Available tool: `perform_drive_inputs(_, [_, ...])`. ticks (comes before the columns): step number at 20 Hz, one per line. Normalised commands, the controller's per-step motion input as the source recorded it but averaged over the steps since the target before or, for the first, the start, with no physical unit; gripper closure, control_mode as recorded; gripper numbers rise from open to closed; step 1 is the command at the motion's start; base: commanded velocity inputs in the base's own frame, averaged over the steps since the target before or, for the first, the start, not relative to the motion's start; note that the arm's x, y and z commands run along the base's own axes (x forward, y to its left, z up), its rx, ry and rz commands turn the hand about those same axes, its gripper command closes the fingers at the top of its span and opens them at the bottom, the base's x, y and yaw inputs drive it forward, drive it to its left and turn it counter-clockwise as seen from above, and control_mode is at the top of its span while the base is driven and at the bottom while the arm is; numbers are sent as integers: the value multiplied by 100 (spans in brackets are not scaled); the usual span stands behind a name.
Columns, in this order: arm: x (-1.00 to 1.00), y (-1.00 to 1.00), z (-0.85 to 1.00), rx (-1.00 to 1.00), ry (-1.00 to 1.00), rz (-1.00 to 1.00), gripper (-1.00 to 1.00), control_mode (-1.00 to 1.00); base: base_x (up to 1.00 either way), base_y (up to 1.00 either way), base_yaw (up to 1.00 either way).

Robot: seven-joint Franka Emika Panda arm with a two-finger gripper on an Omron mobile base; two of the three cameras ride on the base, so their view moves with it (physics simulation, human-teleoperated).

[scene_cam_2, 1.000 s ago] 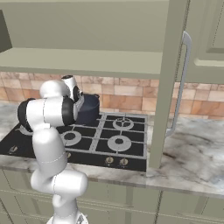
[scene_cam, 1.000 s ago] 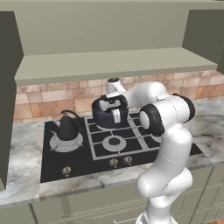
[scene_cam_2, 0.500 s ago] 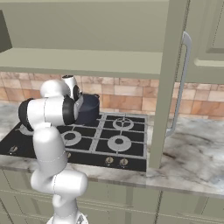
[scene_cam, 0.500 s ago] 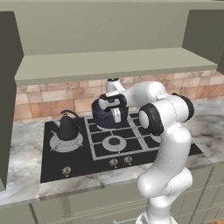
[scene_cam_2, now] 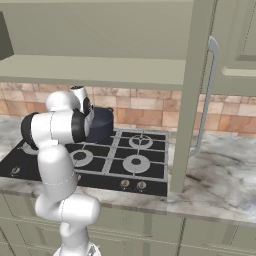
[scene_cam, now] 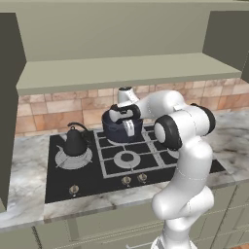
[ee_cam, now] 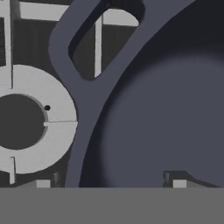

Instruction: Pick the kettle from the cabinet and place it on a stove burner. Then pick the pot from the counter and place it on another stove burner. Finally, turn both burners on.

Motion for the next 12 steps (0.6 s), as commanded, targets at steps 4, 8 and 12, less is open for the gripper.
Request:
perform_drive_inputs(4, [-9, 3, -20, 0, 0, 1, -100, -100, 0, 0, 0])
perform_drive_inputs(8, [-16, 0, -17, 0, 0, 2, -100, -100, 0, 0, 0])
perform_drive_inputs(12, [-13, 0, -16, 0, -1, 2, -100, -100, 0, 0, 0])
